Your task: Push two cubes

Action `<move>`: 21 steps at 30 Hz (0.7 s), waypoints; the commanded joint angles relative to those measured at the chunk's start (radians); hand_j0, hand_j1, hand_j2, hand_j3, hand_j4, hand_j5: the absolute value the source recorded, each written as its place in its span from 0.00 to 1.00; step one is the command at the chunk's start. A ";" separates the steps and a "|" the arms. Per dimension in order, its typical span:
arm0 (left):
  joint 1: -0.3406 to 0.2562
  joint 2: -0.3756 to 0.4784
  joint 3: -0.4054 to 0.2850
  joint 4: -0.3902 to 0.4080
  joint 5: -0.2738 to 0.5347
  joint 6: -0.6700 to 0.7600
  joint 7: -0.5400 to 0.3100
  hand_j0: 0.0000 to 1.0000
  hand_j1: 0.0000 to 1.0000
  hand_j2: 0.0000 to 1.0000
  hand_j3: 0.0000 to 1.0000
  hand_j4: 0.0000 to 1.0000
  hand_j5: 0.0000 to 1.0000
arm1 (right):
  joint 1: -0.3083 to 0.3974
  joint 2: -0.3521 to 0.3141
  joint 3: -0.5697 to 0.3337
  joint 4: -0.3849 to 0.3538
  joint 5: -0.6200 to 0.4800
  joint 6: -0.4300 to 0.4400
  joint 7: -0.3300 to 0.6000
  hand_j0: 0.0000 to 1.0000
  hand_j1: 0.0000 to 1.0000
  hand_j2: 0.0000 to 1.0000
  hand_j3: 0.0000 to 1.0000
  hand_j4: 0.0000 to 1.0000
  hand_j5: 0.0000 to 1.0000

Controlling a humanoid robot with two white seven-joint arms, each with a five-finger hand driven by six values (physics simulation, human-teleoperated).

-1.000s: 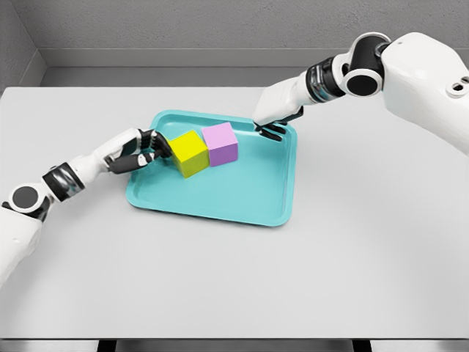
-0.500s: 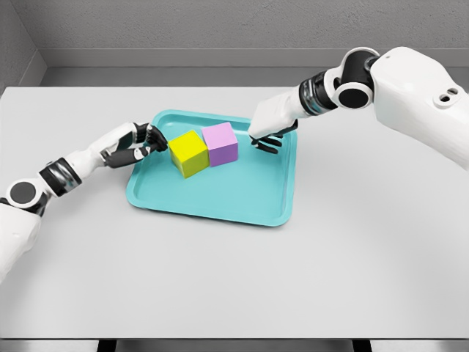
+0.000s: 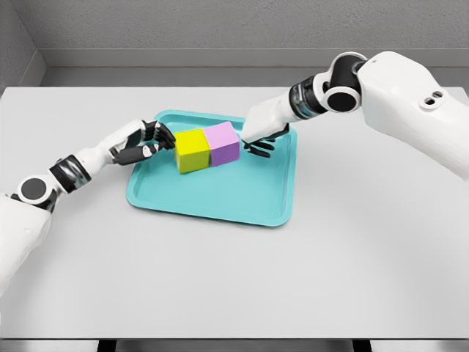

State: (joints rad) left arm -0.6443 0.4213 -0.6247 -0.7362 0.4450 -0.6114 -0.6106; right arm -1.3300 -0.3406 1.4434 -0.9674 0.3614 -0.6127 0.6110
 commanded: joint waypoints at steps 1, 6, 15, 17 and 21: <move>0.000 -0.004 0.002 0.011 0.001 0.001 0.000 0.45 0.45 0.45 0.45 0.45 0.45 | 0.000 0.003 -0.001 0.001 -0.002 0.002 0.000 0.14 0.14 0.14 0.14 0.14 0.14; 0.008 0.014 0.002 -0.005 0.009 0.001 0.000 0.45 0.45 0.45 0.45 0.45 0.45 | 0.000 0.002 -0.001 0.001 -0.002 0.002 0.000 0.14 0.14 0.14 0.14 0.14 0.14; 0.017 0.013 -0.010 -0.032 0.011 0.001 0.000 0.45 0.45 0.45 0.45 0.45 0.45 | 0.002 0.009 -0.001 0.001 -0.002 0.002 0.000 0.14 0.14 0.14 0.14 0.14 0.14; 0.017 0.005 -0.012 -0.046 0.008 0.001 0.000 0.45 0.45 0.45 0.45 0.45 0.45 | 0.002 0.009 -0.001 0.001 -0.002 0.002 0.000 0.14 0.14 0.14 0.14 0.14 0.14; 0.018 0.002 -0.013 -0.066 0.006 0.001 0.000 0.45 0.45 0.45 0.45 0.45 0.45 | 0.000 0.008 -0.003 -0.007 -0.002 0.002 0.000 0.14 0.14 0.14 0.14 0.14 0.14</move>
State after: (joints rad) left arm -0.6259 0.4255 -0.6380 -0.7929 0.4443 -0.6122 -0.6110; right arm -1.3315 -0.3324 1.4420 -0.9700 0.3615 -0.6127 0.6110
